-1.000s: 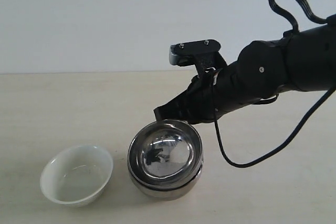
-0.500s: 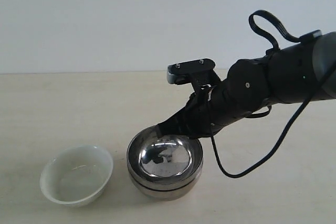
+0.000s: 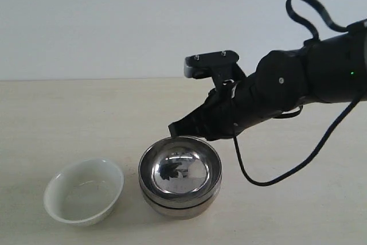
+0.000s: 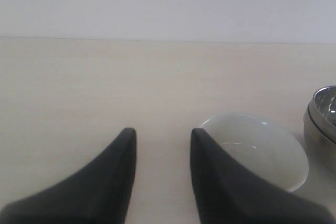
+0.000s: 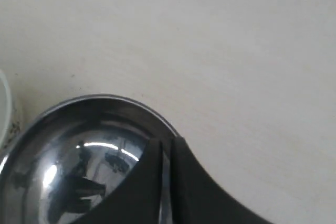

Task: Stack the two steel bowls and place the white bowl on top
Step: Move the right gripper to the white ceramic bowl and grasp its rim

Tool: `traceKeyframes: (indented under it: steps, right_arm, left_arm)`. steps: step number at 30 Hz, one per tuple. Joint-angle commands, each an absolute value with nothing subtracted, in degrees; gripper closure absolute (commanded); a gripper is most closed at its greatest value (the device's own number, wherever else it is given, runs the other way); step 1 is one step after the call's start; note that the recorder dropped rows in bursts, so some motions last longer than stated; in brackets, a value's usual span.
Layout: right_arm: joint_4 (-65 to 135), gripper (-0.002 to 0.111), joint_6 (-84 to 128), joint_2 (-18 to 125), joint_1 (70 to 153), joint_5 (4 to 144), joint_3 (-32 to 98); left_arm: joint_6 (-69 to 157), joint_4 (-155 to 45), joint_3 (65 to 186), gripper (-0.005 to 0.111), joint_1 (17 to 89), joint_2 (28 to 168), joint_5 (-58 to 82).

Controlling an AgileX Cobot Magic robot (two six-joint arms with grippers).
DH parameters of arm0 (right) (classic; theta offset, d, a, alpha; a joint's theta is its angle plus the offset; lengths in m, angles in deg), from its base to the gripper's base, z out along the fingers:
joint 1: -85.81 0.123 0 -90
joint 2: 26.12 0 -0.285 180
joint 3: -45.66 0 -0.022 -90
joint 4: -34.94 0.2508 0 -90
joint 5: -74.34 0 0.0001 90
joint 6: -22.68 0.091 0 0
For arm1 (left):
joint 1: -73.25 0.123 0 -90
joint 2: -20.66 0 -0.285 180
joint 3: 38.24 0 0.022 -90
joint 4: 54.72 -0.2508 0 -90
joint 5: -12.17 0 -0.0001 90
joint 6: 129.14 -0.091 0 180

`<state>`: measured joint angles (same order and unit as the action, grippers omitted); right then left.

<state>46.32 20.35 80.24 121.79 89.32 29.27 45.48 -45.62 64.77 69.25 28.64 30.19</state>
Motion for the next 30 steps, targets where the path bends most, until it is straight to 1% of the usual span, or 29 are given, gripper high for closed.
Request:
traceKeyframes:
  steps: [1, 3, 7, 11, 13, 14, 16, 18, 19, 20, 21, 23, 30]
  right_arm:
    - [46.5, 0.108, 19.6, 74.4, 122.4, 91.7, 29.1]
    - [46.5, 0.108, 17.1, 72.3, 124.4, 92.8, 29.1]
    - [46.5, 0.108, 12.4, 71.6, 131.9, 91.4, 29.1]
    - [46.4, 0.108, 8.2, 73.8, 139.2, 90.3, 29.1]
    - [46.4, 0.105, 6.1, 75.3, 141.7, 90.1, 29.1]
    - [46.4, 0.101, 5.5, 76.0, 142.4, 90.0, 29.1]
    - [46.4, 0.087, 4.0, 77.4, 143.2, 89.2, 29.1]
    - [46.3, 0.066, 4.1, 79.0, 144.1, 87.6, 29.1]
    - [46.3, 0.045, 4.0, 80.5, 144.8, 85.8, 29.1]
    - [46.3, 0.039, 4.0, 81.2, 145.2, 84.6, 29.1]
    - [46.3, 0.037, 4.0, 82.4, 146.0, 82.7, 29.1]
    - [45.5, 0.037, 2.8, 84.4, 147.1, 79.9, 29.2]
    - [45.5, 0.037, 2.6, 90.4, 147.6, 82.7, 36.2]
  left_arm:
    - [45.3, -45.6, 64.5, 0.074, 69.4, 28.4, 30.2]
    - [45.3, -45.6, 64.5, 0.074, 69.4, 28.4, 30.2]
    - [45.3, -45.6, 64.5, 0.074, 69.4, 28.4, 30.2]
    - [45.3, -45.6, 64.5, 0.074, 69.4, 28.4, 30.2]
    - [45.3, -45.6, 64.5, 0.074, 69.4, 28.4, 30.2]
    - [45.3, -45.6, 64.5, 0.074, 69.4, 28.4, 30.2]
    - [45.3, -45.6, 64.5, 0.074, 69.4, 28.4, 30.2]
    - [45.3, -45.6, 64.5, 0.074, 69.4, 28.4, 30.2]
    - [45.3, -45.6, 64.5, 0.074, 69.4, 28.4, 30.2]
    - [45.3, -45.6, 64.5, 0.074, 69.4, 28.4, 30.2]
    - [45.3, -45.6, 64.5, 0.074, 69.4, 28.4, 30.2]
    - [45.3, -45.6, 64.5, 0.074, 69.4, 28.4, 30.2]
    - [45.3, -45.6, 64.5, 0.074, 69.4, 28.4, 30.2]
